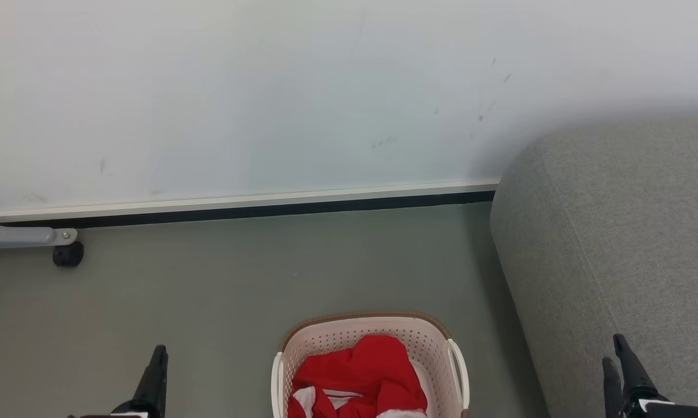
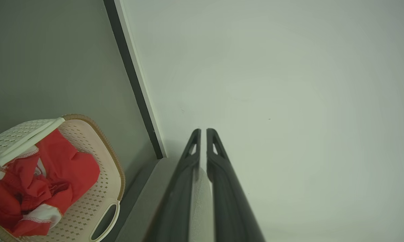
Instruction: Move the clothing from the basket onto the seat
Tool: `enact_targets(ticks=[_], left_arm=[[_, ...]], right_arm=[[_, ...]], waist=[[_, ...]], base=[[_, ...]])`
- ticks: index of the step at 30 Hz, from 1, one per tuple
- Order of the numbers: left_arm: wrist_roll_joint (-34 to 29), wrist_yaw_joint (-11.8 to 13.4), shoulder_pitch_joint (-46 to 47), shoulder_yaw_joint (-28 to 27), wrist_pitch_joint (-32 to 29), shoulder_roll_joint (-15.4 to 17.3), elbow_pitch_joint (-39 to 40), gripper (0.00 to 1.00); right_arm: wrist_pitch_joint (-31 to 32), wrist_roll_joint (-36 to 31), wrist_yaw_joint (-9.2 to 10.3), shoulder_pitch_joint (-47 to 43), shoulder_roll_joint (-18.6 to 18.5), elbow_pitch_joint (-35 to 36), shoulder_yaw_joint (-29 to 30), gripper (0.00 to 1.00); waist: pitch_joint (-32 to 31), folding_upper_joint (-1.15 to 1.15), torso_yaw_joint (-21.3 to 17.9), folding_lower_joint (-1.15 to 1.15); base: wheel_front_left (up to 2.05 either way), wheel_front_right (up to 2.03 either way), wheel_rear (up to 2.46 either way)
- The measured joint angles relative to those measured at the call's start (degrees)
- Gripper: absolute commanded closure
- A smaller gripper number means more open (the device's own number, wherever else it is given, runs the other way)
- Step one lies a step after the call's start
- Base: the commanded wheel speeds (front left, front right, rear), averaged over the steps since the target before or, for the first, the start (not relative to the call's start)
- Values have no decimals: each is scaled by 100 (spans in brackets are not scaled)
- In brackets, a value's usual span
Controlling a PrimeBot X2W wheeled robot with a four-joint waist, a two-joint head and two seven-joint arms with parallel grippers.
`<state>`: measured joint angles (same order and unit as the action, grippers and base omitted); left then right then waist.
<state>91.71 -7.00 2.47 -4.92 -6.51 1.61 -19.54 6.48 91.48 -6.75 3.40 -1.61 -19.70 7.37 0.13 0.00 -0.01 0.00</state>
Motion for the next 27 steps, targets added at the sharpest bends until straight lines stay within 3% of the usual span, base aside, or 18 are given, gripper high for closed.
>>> enact_targets(ticks=[15, 27], left_arm=[[-332, 51, -78, 256, 297, -1, 107, 0], [-1166, 179, -53, 465, 519, 38, 278, 0]], right_arm=[[-296, -201, 31, -75, 22, 77, -163, 0], [-514, -954, 279, -81, 18, 301, -286, 0]], waist=[[-14, 0, 2, 0], [-47, 0, 4, 0]], base=[[0, 0, 0], [0, 0, 0]])
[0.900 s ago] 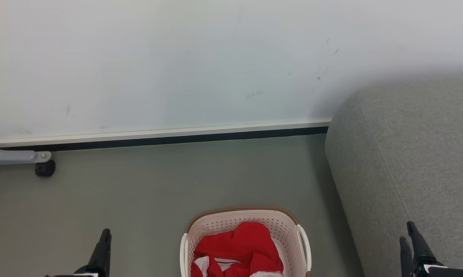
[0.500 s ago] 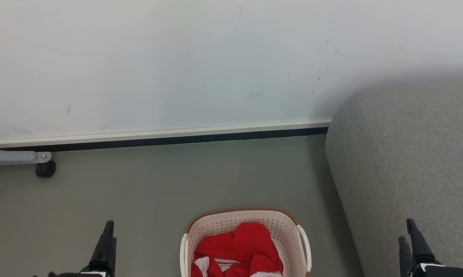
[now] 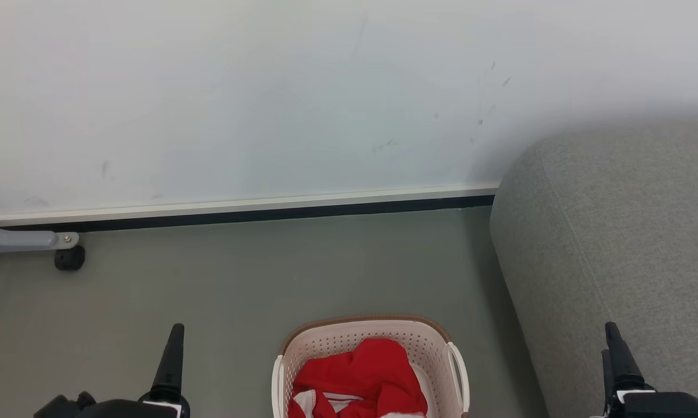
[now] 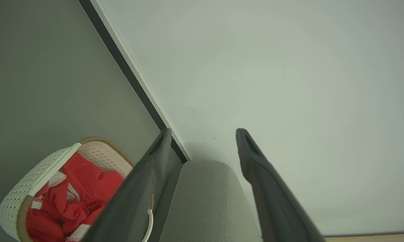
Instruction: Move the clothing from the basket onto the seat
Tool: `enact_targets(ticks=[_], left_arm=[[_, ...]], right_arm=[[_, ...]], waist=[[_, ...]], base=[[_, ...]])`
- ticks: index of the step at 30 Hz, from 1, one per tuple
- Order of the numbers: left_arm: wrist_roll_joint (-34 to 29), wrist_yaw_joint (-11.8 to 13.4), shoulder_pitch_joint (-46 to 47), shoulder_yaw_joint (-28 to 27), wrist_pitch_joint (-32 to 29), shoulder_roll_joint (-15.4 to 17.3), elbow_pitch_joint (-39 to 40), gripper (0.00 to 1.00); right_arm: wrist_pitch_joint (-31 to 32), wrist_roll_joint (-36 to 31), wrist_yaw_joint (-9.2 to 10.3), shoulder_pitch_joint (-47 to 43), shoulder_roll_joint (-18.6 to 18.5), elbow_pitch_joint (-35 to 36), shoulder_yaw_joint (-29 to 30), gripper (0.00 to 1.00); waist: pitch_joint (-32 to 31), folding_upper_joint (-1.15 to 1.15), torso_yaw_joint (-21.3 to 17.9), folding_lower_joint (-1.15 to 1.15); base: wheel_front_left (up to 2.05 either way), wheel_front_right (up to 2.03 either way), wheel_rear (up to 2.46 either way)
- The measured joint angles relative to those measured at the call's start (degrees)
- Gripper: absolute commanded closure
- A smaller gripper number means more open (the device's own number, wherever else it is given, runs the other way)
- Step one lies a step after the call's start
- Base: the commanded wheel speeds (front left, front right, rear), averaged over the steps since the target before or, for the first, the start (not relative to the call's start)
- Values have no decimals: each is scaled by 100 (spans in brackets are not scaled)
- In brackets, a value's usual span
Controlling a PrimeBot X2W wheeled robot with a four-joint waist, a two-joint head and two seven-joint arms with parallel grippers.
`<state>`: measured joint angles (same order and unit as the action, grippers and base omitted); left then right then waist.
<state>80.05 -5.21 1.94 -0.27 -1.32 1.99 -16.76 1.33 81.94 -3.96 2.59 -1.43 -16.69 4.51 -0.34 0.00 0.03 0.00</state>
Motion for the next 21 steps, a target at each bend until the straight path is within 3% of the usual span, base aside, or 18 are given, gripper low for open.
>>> enact_targets(ticks=[21], left_arm=[[-2321, 381, 13, 642, 470, 366, 261, 0]], right_arm=[[-455, -2458, 352, -219, -242, 390, -641, 0]], waist=[[-134, 0, 18, 0]], base=[[0, 0, 0]])
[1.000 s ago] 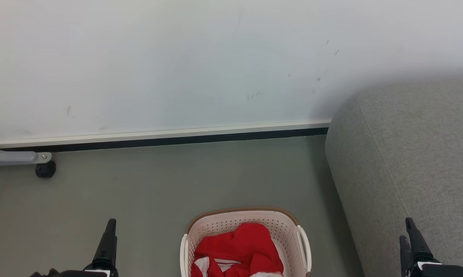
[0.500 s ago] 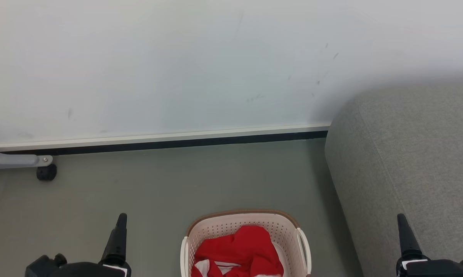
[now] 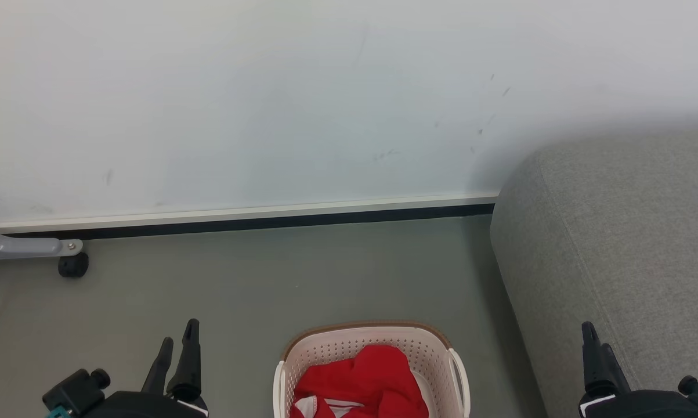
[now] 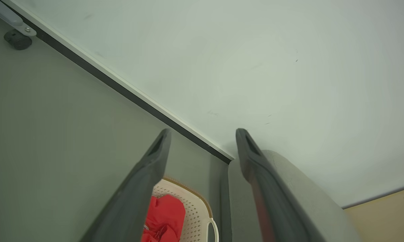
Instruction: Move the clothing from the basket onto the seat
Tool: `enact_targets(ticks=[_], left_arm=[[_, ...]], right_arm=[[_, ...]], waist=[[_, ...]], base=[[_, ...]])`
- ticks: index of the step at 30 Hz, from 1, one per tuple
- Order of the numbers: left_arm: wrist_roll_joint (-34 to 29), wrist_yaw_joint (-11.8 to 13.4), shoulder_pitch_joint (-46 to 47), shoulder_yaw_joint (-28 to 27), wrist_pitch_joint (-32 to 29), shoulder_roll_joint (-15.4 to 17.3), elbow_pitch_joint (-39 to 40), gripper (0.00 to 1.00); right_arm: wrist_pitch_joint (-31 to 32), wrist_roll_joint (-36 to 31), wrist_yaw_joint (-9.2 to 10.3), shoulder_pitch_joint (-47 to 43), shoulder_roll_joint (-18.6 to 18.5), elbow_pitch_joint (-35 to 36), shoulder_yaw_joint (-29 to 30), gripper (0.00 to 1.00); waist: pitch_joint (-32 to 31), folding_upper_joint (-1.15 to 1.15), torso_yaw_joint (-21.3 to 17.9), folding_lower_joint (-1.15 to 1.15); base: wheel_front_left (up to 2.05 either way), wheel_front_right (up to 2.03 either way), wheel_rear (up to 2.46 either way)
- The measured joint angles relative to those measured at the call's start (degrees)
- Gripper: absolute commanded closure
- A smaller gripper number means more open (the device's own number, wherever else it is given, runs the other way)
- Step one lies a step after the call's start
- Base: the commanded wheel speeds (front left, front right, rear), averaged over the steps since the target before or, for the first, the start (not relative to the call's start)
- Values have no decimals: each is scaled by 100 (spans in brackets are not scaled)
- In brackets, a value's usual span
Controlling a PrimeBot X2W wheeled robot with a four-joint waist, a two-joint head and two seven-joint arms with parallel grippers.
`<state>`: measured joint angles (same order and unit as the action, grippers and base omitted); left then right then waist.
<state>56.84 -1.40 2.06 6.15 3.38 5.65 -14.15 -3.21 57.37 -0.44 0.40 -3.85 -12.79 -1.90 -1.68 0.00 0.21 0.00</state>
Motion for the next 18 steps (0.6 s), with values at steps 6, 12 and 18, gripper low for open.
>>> enact_targets(ticks=[6, 12, 18], left_arm=[[-546, 99, -23, 98, 121, 113, 45, 0], [-1110, 199, -121, 163, 236, 178, 112, 0], [-1577, 296, -144, 193, 377, 266, 149, 0]], right_arm=[[-141, -654, 76, 0, -88, 65, -196, 0], [-255, -1192, 155, -10, -94, 101, -355, 0], [-378, -1804, 252, -90, -186, 132, -506, 0]], waist=[[-25, 0, 3, 0], [-46, 0, -3, 0], [-65, 0, -8, 0]], base=[[0, 0, 0], [0, 0, 0], [0, 0, 0]])
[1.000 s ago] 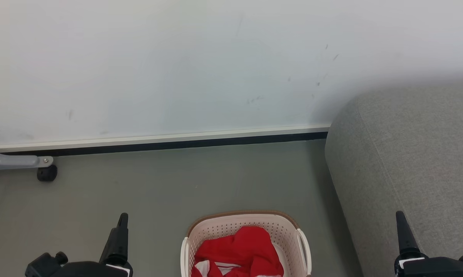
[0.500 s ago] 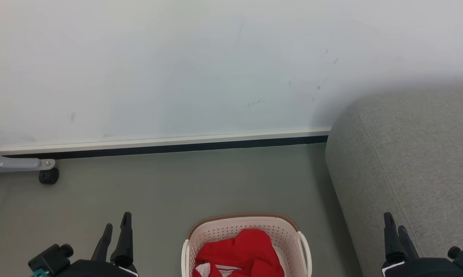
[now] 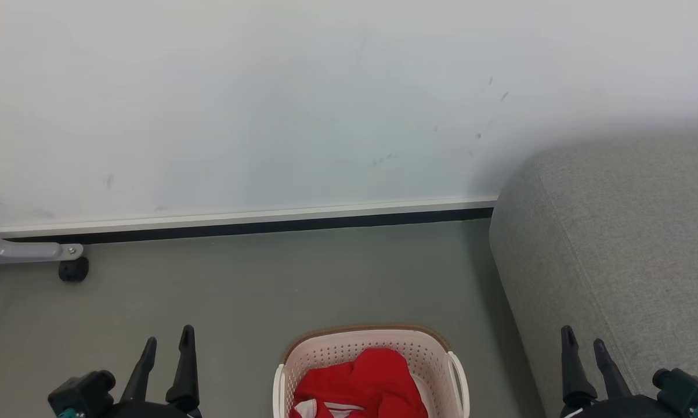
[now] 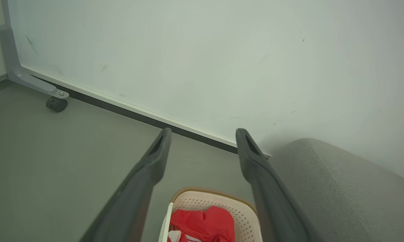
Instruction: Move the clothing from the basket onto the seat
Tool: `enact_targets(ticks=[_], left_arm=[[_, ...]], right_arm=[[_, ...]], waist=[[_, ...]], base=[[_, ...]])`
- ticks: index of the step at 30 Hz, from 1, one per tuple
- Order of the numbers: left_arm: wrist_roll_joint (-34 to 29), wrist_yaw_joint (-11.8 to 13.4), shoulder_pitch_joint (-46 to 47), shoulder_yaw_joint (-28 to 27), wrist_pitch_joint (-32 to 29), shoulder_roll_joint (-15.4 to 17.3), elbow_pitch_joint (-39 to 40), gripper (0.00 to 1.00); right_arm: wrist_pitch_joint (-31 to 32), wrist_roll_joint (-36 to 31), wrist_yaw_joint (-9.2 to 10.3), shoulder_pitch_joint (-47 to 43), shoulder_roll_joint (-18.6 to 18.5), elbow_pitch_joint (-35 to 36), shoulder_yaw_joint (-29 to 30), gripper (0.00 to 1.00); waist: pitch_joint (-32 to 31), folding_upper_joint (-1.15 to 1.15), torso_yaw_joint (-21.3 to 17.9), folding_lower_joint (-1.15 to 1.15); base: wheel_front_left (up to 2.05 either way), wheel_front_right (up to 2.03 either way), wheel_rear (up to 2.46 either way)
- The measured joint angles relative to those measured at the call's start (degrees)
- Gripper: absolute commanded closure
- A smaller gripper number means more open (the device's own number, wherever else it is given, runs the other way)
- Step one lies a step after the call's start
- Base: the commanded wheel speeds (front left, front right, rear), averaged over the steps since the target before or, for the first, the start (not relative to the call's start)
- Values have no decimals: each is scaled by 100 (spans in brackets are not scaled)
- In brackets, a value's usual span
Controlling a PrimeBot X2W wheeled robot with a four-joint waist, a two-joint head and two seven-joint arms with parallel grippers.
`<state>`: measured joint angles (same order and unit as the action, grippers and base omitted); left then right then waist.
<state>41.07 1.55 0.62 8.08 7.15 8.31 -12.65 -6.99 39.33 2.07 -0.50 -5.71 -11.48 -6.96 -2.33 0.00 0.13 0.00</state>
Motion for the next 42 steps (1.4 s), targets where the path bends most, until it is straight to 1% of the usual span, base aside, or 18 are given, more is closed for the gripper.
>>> enact_targets(ticks=[9, 10, 13, 14, 16, 25, 27, 31, 33, 35, 42], left_arm=[[-734, 113, -130, 80, 166, 77, 60, 0], [-818, 154, -130, 97, 212, 79, 65, 0], [-1057, 167, -140, 131, 261, 89, 89, 0], [-1114, 208, -150, 138, 278, 93, 94, 0], [-1306, 220, -213, 147, 341, 107, 116, 0], [-1866, 347, -271, 171, 517, 112, 191, 0], [-2043, 349, -332, 175, 565, 120, 205, 0], [-2189, 357, -355, 178, 617, 124, 213, 0], [-2406, 399, -355, 181, 688, 124, 220, 0], [-2495, 399, -356, 183, 733, 125, 223, 0], [-2502, 388, -356, 162, 733, 123, 203, 0]], right_arm=[[-202, -767, 111, -30, -67, 46, -174, 0], [-220, -824, 142, -34, -76, 51, -191, 0], [-275, -1088, 171, -59, -88, 70, -254, 0], [-298, -1154, 199, -74, -88, 83, -276, 0], [-331, -1310, 204, -125, -92, 111, -307, 0], [-530, -2036, 327, -144, -157, 153, -485, 0], [-579, -2205, 348, -148, -177, 165, -517, 0], [-642, -2440, 382, -156, -188, 180, -580, 0], [-711, -2651, 405, -159, -194, 198, -647, 0], [-728, -2816, 407, -162, -203, 207, -675, 0], [-728, -2833, 407, -161, -203, 202, -679, 0]], waist=[[-22, 0, -15, 0], [-24, 0, -17, 0], [-29, 0, -23, 0], [-30, 0, -25, 0], [-32, 0, -30, 0], [-37, 0, -48, 0], [-38, 0, -51, 0], [-40, 0, -54, 0], [-42, 0, -58, 0], [-42, 0, -61, 0], [-33, 0, -70, 0]], base=[[0, 0, 0], [0, 0, 0], [0, 0, 0], [0, 0, 0], [0, 0, 0], [0, 0, 0], [0, 0, 0], [0, 0, 0], [0, 0, 0], [0, 0, 0], [0, 0, 0]])
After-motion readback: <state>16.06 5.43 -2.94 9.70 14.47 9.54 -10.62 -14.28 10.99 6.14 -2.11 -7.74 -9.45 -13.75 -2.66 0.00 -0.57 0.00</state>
